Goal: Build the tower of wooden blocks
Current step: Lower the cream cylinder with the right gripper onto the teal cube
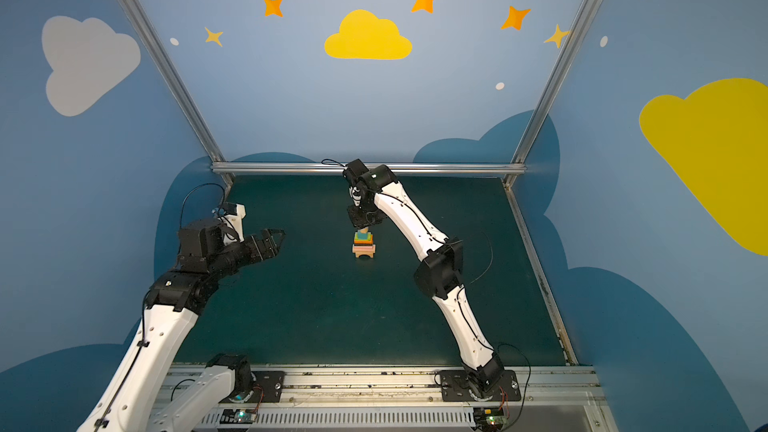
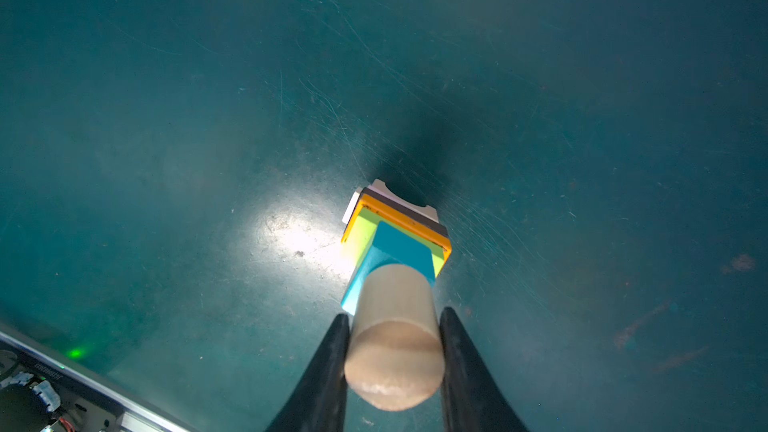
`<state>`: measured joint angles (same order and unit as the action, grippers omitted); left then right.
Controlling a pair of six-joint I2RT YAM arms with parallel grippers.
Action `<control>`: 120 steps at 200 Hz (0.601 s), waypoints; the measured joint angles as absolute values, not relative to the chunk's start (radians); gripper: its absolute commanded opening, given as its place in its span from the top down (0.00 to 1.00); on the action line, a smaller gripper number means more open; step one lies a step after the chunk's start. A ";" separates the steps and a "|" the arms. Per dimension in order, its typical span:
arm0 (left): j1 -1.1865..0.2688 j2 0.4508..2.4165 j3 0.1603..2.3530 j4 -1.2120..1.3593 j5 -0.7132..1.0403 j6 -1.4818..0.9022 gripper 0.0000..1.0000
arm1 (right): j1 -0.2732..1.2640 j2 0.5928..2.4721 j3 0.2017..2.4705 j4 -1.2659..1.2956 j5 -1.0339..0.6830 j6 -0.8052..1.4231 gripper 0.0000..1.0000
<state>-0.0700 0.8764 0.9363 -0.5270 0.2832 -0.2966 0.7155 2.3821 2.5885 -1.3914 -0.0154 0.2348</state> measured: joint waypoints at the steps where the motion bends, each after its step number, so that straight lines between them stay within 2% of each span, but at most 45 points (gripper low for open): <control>1: -0.070 0.876 0.936 -0.527 0.284 -0.297 0.03 | 0.715 2.382 2.589 -1.391 -0.015 0.235 0.66; 120: -0.070 0.876 0.936 -0.527 0.284 -0.297 0.03 | 0.715 2.382 2.589 -1.381 -0.012 0.250 0.67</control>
